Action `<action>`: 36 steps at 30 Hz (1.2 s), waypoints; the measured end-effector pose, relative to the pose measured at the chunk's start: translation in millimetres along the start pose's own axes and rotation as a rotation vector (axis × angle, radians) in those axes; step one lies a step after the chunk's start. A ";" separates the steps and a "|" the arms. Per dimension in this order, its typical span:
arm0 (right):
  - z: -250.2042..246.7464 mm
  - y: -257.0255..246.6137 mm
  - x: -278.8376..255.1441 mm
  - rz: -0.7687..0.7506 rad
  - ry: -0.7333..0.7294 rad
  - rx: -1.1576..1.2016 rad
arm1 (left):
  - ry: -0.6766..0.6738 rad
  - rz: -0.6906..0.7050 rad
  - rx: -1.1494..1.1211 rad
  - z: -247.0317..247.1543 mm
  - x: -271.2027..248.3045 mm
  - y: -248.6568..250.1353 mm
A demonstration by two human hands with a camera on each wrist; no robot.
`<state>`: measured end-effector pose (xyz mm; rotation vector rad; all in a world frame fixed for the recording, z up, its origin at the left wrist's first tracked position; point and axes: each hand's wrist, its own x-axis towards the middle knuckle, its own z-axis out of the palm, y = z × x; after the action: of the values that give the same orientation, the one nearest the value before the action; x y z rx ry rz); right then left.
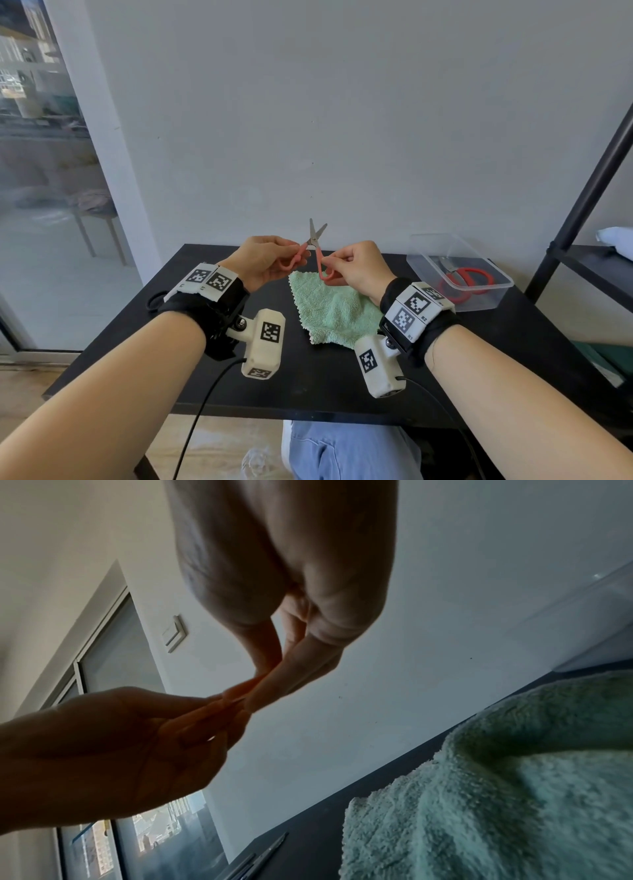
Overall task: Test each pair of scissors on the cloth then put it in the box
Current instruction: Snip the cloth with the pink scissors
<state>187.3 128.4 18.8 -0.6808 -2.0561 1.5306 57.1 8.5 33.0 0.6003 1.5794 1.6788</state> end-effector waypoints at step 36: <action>-127.6 6.9 -6.1 0.108 0.246 -0.066 | -0.113 0.099 0.429 121.8 25.6 3.1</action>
<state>274.7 218.3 44.3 -0.9688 -1.9183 1.3645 133.6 105.5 48.3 0.9852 1.8634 1.3500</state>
